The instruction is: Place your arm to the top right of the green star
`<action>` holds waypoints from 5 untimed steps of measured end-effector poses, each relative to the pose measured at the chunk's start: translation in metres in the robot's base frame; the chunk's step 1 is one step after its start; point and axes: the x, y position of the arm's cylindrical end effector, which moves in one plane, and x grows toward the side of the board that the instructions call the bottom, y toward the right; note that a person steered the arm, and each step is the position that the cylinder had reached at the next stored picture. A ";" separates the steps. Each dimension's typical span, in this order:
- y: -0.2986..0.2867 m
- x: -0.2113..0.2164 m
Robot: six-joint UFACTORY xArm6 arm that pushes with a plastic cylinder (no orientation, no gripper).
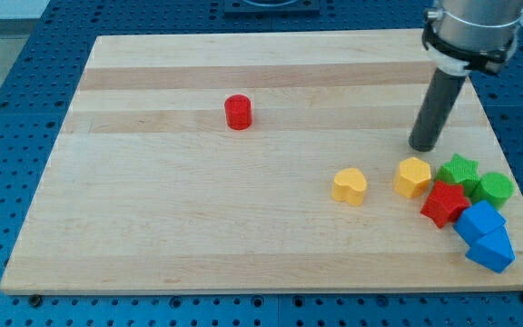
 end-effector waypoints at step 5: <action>0.084 0.027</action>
